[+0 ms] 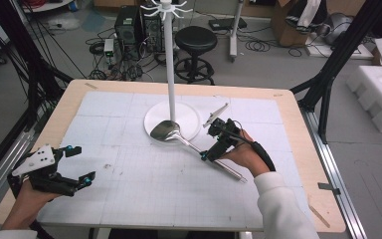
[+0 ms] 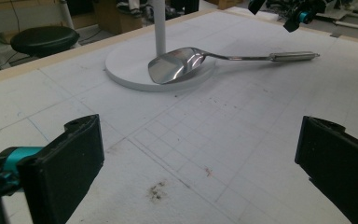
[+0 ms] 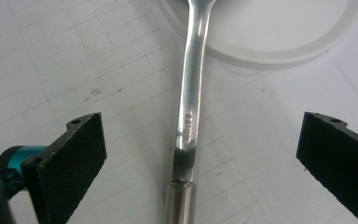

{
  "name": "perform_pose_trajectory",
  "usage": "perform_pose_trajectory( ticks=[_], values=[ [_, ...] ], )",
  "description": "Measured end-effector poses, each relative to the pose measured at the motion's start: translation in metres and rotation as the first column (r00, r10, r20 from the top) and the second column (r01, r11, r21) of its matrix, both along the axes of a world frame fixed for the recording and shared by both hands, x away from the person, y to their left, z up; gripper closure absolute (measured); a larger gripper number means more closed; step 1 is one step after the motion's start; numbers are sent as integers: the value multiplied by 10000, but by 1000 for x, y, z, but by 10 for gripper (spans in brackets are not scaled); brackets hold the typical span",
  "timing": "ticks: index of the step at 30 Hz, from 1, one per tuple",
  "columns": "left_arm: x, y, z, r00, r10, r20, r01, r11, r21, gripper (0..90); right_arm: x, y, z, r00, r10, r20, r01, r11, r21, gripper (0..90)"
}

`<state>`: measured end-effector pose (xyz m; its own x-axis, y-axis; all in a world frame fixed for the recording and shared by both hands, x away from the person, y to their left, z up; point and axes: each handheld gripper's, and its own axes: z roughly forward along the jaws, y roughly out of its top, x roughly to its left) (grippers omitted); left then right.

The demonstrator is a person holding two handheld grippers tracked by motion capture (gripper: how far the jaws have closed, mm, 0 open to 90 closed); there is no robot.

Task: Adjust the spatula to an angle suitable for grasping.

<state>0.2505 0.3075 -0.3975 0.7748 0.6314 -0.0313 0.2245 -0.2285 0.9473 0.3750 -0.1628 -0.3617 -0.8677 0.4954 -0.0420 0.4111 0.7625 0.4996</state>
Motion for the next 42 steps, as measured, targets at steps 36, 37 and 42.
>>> perform_pose_trajectory(
  ticks=[36,37,42],
  values=[
    [1,1,0,10000,-16,-28,16,10000,-8,17,17,29,-52,9932,-751,-894,691,9953,-681,331],
    [1,0,0,10000,-14,-36,14,10000,-2,17,17,29,-53,9923,-705,-1017,640,9958,-658,374],
    [1,1,-1,10000,-16,-43,16,10000,-10,17,17,30,-55,9914,-582,-1176,504,9964,-677,495]
  ],
)
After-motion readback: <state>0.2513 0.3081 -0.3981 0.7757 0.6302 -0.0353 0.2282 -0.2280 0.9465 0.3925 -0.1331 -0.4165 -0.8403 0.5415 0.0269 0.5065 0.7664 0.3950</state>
